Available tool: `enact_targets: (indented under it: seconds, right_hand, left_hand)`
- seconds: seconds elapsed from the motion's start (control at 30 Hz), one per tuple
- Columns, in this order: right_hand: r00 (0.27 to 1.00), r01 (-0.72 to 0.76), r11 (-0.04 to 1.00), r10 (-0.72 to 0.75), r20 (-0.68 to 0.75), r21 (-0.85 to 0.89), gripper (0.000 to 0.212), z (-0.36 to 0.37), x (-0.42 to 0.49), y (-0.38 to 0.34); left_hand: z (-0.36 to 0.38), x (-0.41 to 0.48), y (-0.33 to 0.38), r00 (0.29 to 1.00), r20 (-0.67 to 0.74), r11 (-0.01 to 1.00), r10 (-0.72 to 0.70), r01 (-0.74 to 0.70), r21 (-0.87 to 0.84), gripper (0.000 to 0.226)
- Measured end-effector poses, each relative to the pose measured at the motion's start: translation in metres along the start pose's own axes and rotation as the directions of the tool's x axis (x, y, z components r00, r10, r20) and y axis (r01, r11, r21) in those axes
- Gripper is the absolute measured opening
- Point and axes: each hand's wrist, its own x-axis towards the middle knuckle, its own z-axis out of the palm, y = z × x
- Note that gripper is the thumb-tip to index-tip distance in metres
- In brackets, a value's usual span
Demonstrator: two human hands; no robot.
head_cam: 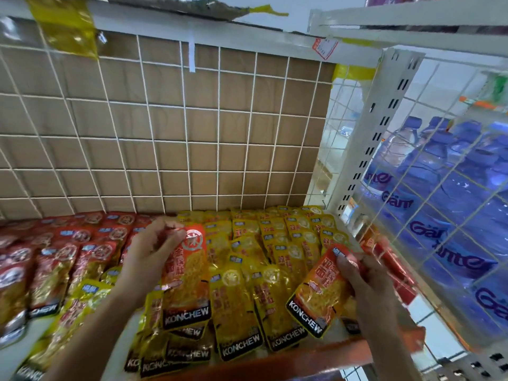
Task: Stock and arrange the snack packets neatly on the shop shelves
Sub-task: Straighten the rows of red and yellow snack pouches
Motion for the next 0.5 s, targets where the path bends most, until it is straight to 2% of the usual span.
enact_targets:
  seconds: [0.2, 0.33, 0.4, 0.47, 0.5]
  right_hand:
    - [0.997, -0.007, 0.999, 0.003, 0.083, 0.043, 0.017, 0.048, -0.005, -0.002]
    - [0.992, -0.008, 1.0, 0.012, 0.123, -0.029, 0.04, 0.083, -0.013, -0.002]
    - [0.985, 0.008, 0.999, 0.0, 0.173, -0.048, 0.029, 0.102, -0.016, -0.007]
    - [0.982, 0.023, 0.998, -0.01, 0.186, -0.064, 0.012, 0.121, -0.018, -0.01]
    - [0.982, 0.022, 0.997, -0.008, 0.191, -0.073, 0.012, 0.131, -0.021, -0.012]
  left_hand:
    - [-0.076, -0.023, -0.006, 0.995, -0.072, 0.984, 0.07, -0.057, 0.171, 0.008]
    - [-0.133, -0.032, -0.02, 0.994, -0.11, 0.983, -0.005, 0.025, 0.18, 0.012]
    - [-0.157, -0.036, -0.026, 0.995, -0.098, 0.976, -0.034, 0.054, 0.209, 0.018]
    - [-0.178, -0.038, -0.032, 0.994, -0.089, 0.961, -0.059, 0.081, 0.263, 0.008]
    - [-0.187, -0.039, -0.037, 0.995, -0.091, 0.943, -0.047, 0.074, 0.324, 0.014]
